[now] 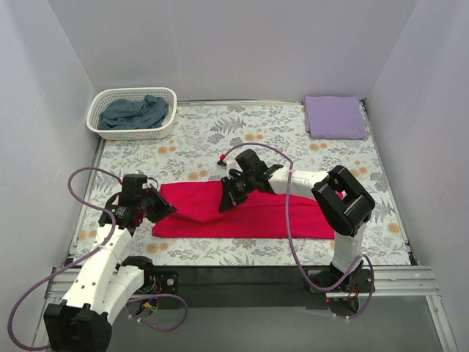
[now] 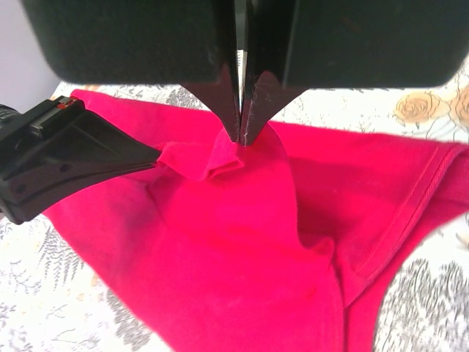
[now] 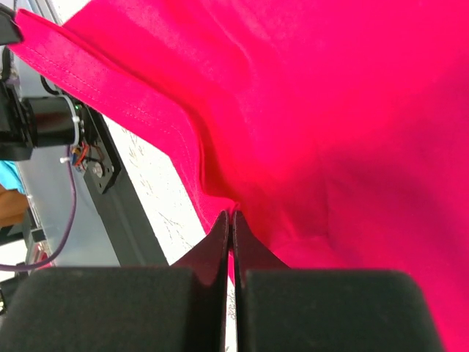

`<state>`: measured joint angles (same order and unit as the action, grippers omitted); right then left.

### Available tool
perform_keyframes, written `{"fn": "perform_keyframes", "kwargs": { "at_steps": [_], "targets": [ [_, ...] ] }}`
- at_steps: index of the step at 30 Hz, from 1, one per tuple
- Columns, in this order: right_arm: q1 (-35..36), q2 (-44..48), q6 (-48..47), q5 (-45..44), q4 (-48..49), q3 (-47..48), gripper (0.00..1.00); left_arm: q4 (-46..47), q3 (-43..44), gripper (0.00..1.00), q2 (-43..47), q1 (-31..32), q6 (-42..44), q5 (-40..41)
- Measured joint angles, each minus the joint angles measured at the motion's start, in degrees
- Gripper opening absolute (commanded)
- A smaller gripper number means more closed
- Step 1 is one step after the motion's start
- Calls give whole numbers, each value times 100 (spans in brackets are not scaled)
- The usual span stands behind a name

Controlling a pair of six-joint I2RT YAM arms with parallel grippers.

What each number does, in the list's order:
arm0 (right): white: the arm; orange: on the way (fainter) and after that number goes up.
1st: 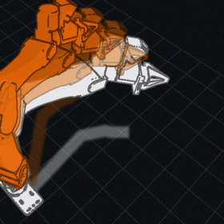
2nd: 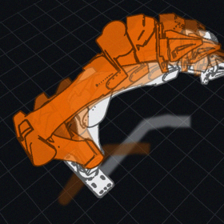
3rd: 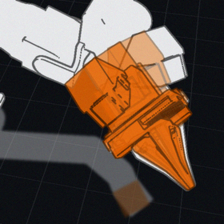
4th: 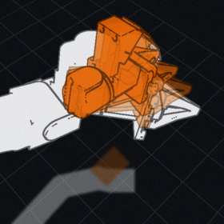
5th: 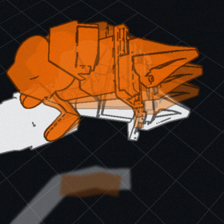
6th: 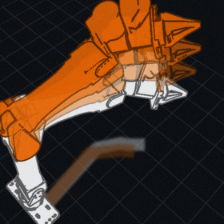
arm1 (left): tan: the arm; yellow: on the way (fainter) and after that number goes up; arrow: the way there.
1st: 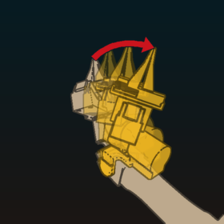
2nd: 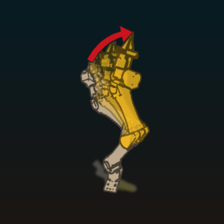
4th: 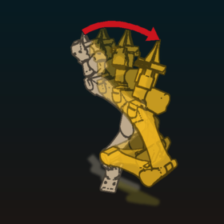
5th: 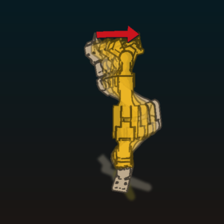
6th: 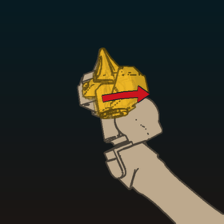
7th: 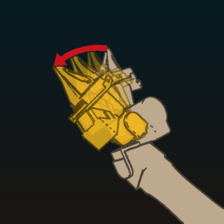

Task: Fold and stack the t-shirts
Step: Fold the tshirt

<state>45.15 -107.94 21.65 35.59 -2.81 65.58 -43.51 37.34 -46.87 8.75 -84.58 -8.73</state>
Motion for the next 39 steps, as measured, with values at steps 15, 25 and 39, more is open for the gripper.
{"fn": "perform_keyframes", "kwargs": {
  "at_steps": [15, 25, 39],
  "targets": [
    [155, 9, -348, -70, -352, -101, 3, -358, -507, 2, 155, 0, -258, -201],
    [186, 37, -424, -74, -483, -101, 2, -756, -470, 2, 0, 0, 37, -415],
    [186, 46, -879, -92, -1102, 28, 3, -1128, -354, 4, 15, 0, 243, -739]
  ]
}}
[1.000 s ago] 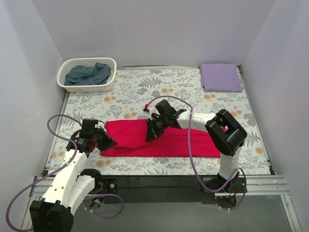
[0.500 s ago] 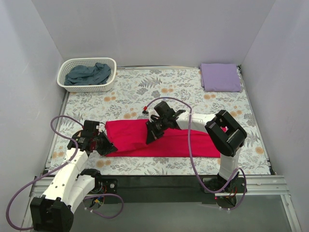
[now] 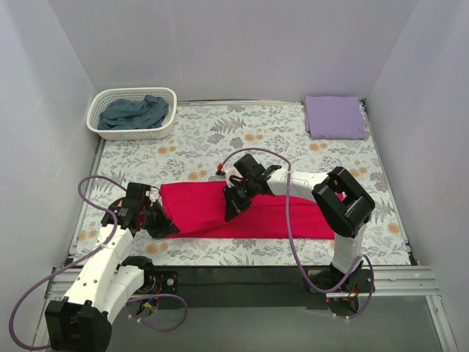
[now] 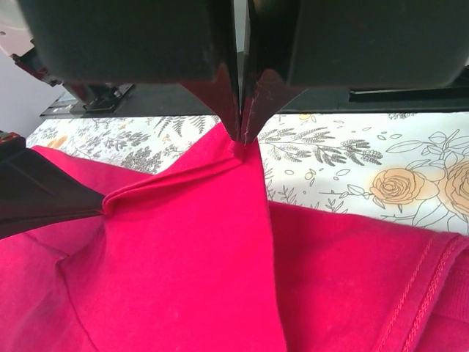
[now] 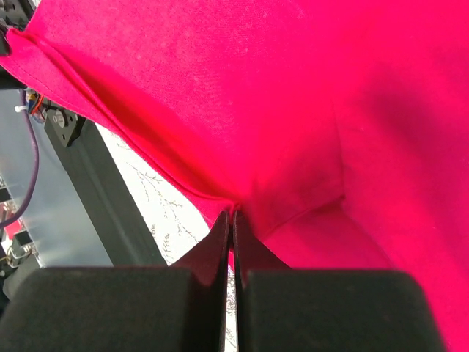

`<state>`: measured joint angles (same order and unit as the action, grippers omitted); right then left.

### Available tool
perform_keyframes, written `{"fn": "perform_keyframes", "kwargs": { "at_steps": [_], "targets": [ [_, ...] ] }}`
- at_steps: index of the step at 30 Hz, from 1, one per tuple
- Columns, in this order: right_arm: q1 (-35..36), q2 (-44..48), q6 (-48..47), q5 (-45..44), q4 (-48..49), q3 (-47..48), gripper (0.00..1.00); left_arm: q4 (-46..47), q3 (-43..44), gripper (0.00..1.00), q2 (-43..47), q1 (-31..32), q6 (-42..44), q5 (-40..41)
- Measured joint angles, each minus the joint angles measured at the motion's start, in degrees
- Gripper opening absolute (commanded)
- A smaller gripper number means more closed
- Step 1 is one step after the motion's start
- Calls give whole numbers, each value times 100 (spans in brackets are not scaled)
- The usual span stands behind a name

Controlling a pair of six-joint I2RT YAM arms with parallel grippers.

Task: Fold and stack the t-shirts
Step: Fold the tshirt

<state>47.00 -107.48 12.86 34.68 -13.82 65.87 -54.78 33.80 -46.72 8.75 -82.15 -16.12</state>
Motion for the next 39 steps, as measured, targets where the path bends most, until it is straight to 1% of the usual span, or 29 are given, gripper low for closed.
{"fn": "perform_keyframes", "kwargs": {
  "at_steps": [5, 8, 16, 24, 33, 39],
  "targets": [
    [0, 0, -76, 0, -72, 15, 3, -48, 20, 6, -61, 11, 55, 20],
    [0, -2, -74, -22, -127, 68, 3, 31, 111, 4, -256, 11, 79, 138],
    [0, -2, -11, -310, -125, 144, 3, 765, 229, 0, -756, 11, 111, 678],
    [0, 0, 144, -780, -72, 142, 3, 1593, 203, 0, -1303, 11, 164, 778],
    [0, 192, 291, -1239, 461, -9, 5, 2046, -48, 0, -1486, 11, 203, 1010],
    [0, 483, 367, -1458, 946, -461, 6, 2251, -203, 0, -1349, 15, 184, 1213]
  ]
}}
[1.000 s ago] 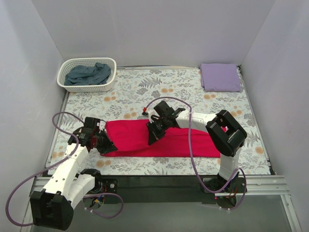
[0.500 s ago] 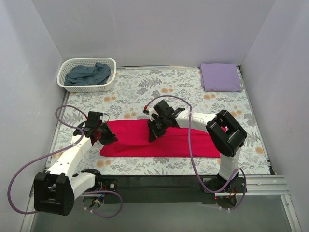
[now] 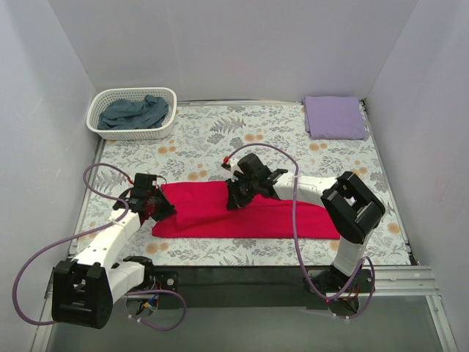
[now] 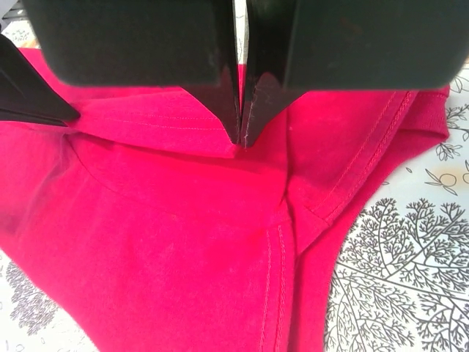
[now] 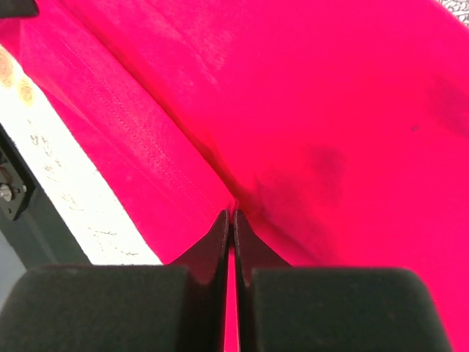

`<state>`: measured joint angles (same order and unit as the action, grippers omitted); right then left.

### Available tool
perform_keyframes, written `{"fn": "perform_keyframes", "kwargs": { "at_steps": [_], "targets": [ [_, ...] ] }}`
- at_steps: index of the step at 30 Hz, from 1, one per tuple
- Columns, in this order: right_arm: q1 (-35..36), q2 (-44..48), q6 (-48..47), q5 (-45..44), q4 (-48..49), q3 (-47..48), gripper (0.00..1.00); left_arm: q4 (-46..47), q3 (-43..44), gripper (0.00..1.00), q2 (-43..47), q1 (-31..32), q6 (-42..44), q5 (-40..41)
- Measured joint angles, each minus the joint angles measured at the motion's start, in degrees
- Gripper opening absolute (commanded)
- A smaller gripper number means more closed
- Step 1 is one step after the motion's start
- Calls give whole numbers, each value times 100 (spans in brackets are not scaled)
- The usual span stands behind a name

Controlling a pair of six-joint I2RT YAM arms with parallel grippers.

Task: Fold and stack the t-shirts
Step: Fold the tshirt

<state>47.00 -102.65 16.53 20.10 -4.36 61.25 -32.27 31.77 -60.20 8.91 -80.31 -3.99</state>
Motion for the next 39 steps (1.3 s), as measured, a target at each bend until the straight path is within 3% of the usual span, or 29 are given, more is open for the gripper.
{"fn": "perform_keyframes", "kwargs": {
  "at_steps": [13, 21, 30, 35, 39],
  "targets": [
    [26, 39, 63, -245, 713, -490, 8, 632, -332, 1, 175, 22, 11, 85],
    [26, 313, 31, -345, 957, -608, 9, 994, -444, 3, 778, 22, 90, 39],
    [26, 251, 7, -398, 1064, -608, 11, 1130, -509, 8, 175, 22, 37, 98],
    [26, 48, 2, -505, 1054, -608, 15, 1123, -505, 21, -186, 22, -22, 205],
    [26, 63, -7, -557, 1047, -601, 24, 957, -387, 44, -114, 22, 46, 363]
  ]
}}
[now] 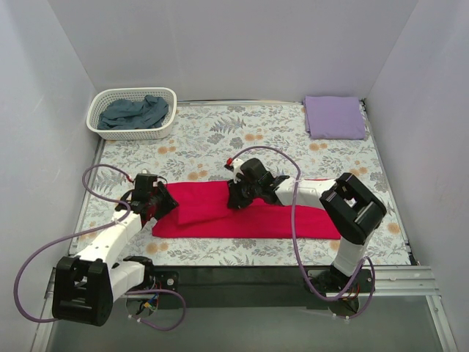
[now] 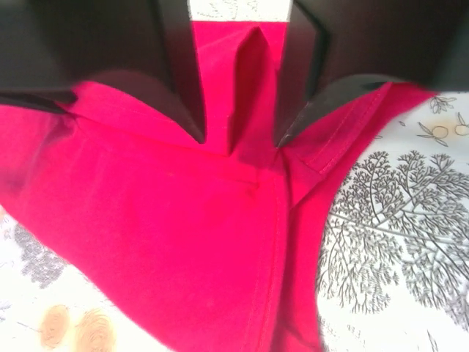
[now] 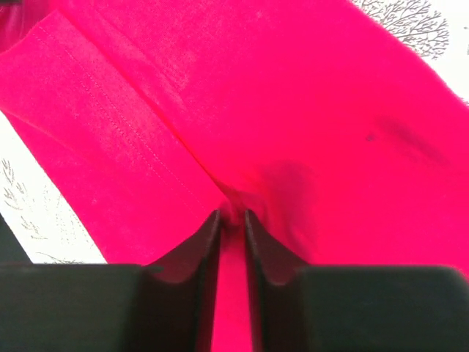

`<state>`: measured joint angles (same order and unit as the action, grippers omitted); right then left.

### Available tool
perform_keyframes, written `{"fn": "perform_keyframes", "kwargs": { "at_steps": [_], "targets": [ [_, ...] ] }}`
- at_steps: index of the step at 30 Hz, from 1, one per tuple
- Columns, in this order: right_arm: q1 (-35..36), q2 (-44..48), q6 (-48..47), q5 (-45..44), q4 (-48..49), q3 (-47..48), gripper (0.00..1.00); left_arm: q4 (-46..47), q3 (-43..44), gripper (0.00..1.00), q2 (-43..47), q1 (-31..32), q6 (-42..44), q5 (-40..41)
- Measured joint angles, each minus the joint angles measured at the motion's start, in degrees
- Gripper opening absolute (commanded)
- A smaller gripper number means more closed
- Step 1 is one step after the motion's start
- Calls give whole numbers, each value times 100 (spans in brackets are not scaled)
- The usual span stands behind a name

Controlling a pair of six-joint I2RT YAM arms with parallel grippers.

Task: Fold and stack the t-shirts
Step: Fold the tshirt

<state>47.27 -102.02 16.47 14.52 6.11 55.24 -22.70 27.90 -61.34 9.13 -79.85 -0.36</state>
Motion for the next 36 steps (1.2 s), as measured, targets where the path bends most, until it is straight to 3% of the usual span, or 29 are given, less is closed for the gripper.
{"fn": "perform_keyframes", "kwargs": {
  "at_steps": [2, 6, 10, 13, 22, 28, 36],
  "targets": [
    [0, 55, -4, -35, -35, 0, 27, -142, 127, 50, 168, 0, 37, 72],
    [0, 352, -17, -74, -190, 0, 30, -433, 422, 51, 706, 2, 50, 109],
    [0, 719, 4, -70, -219, -48, 31, -658, 503, 42, 1196, 52, -122, -70],
    [9, 901, 13, -61, -219, -144, 31, -793, 496, 29, 1285, 175, -319, -280],
    [166, 726, -17, 442, -273, -160, 24, -570, 323, 11, 378, 774, -660, -479],
    [190, 245, -133, 636, -271, -149, 22, -326, 105, 1, -107, 824, -756, -243],
    [140, -20, -168, 551, -96, -221, 20, -68, -354, 0, -63, 837, -1220, 258]
  ]
}}
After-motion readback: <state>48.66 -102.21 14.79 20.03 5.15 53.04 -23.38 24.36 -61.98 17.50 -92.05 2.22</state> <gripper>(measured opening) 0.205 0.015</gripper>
